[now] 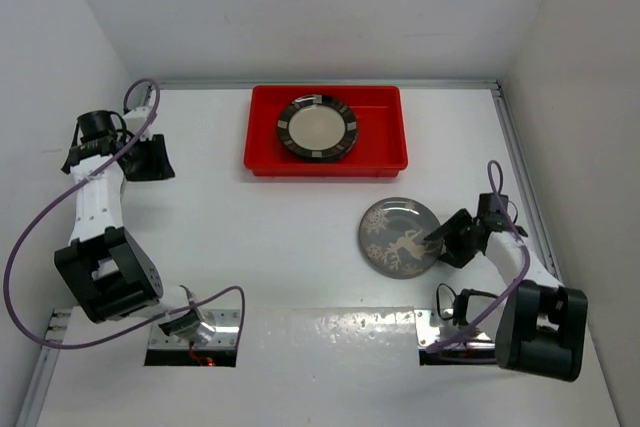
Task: Place the plates into the plastic bin on the countertop
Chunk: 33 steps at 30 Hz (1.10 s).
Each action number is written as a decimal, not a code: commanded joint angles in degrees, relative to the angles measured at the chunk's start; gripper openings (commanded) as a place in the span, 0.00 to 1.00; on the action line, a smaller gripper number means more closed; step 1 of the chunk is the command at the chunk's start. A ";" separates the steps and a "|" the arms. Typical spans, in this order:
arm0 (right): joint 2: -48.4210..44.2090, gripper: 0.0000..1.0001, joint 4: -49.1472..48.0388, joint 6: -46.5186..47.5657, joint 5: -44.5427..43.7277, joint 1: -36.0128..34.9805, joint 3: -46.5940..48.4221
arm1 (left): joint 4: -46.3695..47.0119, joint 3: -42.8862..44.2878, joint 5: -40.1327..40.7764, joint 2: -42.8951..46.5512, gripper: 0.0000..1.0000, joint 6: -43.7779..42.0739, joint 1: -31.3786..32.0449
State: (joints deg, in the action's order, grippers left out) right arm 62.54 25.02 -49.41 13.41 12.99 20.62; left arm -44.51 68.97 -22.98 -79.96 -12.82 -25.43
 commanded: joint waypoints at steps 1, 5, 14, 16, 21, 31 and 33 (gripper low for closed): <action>3.62 0.55 -5.67 -2.71 4.70 0.54 -2.51 | 0.04 2.31 -1.45 2.70 0.53 0.25 0.38; 8.89 0.47 -5.77 -2.10 5.40 1.24 -1.99 | 0.04 2.31 -1.45 4.02 0.54 0.25 0.38; 4.97 0.00 -5.50 0.89 8.65 3.62 -3.57 | 0.04 2.31 -1.98 4.03 0.54 0.78 0.38; -0.36 0.00 -5.41 1.68 10.66 3.53 -3.83 | -0.48 2.31 -1.98 4.03 0.54 0.78 0.38; -12.76 0.00 -3.42 3.18 16.65 0.21 0.10 | -0.49 2.31 -2.51 4.03 0.54 0.78 0.38; -11.13 0.00 4.52 9.42 27.10 -11.74 13.21 | -0.49 2.31 -2.51 4.03 0.54 0.78 0.38; -10.17 0.00 3.90 9.24 29.55 -12.38 14.44 | -0.49 2.31 -2.51 4.03 0.54 0.78 0.38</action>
State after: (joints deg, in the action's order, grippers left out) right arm 52.05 31.03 -40.88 32.71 2.11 30.17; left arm -44.71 69.23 -24.38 -77.60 -12.75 -25.43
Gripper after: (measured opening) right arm 0.024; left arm 0.544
